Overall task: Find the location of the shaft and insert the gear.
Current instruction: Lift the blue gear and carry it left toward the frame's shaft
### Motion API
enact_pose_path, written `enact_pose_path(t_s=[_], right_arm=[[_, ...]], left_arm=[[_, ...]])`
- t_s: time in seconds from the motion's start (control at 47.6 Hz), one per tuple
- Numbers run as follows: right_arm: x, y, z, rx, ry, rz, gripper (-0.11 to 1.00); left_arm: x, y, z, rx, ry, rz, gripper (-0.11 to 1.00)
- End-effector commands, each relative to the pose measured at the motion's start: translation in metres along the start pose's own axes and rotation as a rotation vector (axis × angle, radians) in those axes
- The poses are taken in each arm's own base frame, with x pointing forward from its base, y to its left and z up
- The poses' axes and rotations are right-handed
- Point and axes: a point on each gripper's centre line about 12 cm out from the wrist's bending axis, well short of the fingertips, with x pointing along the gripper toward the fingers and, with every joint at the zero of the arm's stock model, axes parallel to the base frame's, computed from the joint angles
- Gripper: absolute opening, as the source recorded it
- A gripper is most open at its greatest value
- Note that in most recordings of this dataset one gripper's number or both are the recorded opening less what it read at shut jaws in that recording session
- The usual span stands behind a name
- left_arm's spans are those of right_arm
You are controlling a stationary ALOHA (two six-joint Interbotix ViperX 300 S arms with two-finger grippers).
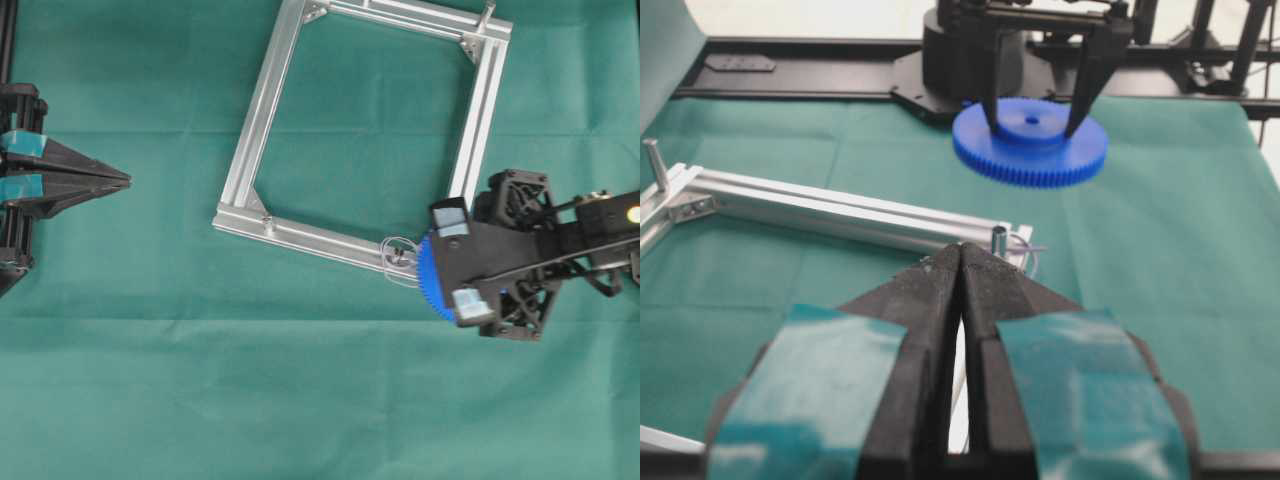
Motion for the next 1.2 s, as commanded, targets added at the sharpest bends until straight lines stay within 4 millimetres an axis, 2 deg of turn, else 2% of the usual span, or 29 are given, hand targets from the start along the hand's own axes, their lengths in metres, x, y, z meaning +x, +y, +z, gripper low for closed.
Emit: enact_pose_path(t_s=[0.0, 0.378, 0.756, 1.176], right_arm=[[-0.011, 0.002, 0.016, 0.005, -0.048, 0.009, 0.7], [-0.005, -0.006, 0.047, 0.052, -0.055, -0.009, 0.7], [0.017, -0.013, 0.052, 0.061, -0.013, -0.041, 0.7], [0.028, -0.01, 0.056, 0.03, -0.026, -0.036, 0.7]], left_arm=[[0.002, 0.001, 0.012, -0.003, -0.031, 0.003, 0.01], [0.002, 0.001, 0.011, -0.003, -0.025, 0.003, 0.01], [0.003, 0.0, 0.009, -0.003, -0.015, 0.002, 0.01], [0.002, -0.001, 0.009, -0.003, -0.017, -0.003, 0.01]])
